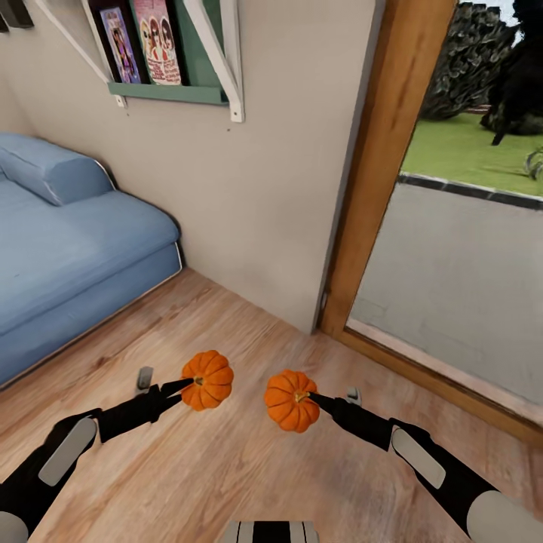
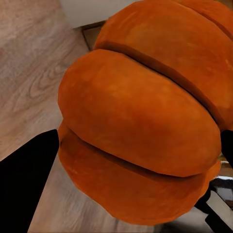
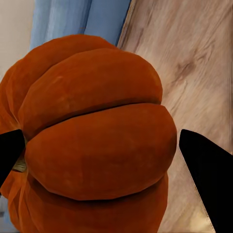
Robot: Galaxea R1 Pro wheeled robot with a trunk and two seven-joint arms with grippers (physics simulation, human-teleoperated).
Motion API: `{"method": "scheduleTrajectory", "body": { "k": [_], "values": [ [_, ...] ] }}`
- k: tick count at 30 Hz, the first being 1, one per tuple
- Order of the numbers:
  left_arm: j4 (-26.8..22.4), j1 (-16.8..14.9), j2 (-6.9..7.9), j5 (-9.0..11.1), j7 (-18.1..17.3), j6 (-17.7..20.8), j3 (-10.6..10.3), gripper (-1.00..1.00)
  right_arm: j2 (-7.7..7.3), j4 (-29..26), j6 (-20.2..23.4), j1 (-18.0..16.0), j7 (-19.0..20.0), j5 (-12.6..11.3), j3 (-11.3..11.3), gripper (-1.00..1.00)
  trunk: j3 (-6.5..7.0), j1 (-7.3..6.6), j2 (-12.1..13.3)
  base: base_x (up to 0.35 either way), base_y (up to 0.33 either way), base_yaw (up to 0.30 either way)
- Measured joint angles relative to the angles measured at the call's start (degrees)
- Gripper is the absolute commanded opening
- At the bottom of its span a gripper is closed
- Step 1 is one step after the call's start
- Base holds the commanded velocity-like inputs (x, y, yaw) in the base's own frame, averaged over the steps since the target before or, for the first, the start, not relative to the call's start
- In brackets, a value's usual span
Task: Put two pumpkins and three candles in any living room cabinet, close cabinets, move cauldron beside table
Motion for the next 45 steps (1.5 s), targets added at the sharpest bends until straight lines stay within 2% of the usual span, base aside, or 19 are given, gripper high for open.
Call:
{"method": "scheduleTrajectory", "body": {
  "k": [6, 14, 26, 35, 45],
  "values": [
    [0.02, 0.0, 1.25, 0.19, 0.01, 0.04, 0.12, -1.0, 0.0, 0.07, -0.04, -0.01, -0.15, 0.06, 0.01, -1.0, -0.03, 0.0, 0.0, 0.0, 0.0, -0.277],
    [0.03, 0.08, 1.35, 0.33, 0.01, 0.03, 0.17, -1.0, 0.0, 0.12, -0.07, 0.01, -0.18, 0.13, 0.02, -1.0, -0.25, 0.01, 0.0, -0.009, 0.0, -0.271],
    [-0.03, 0.11, 1.34, 0.16, 0.01, 0.0, 0.17, -1.0, 0.0, 0.22, -0.11, -0.02, -0.19, 0.14, 0.03, -1.0, -0.91, 0.03, 0.01, -0.273, 0.0, -0.232],
    [-0.07, 0.1, 1.35, 0.5, 0.0, 0.1, 0.18, -1.0, 0.0, 0.18, 0.0, -0.01, -0.17, -0.06, -0.01, -1.0, -1.43, 0.0, 0.0, -0.045, 0.0, -0.229],
    [-0.08, 0.09, 1.35, 0.59, 0.0, 0.16, 0.22, -1.0, 0.01, 0.23, 0.04, -0.02, -0.12, -0.16, -0.01, -1.0, 0.22, -0.26, 0.13, 0.0, 0.0, -0.206]
  ]
}}
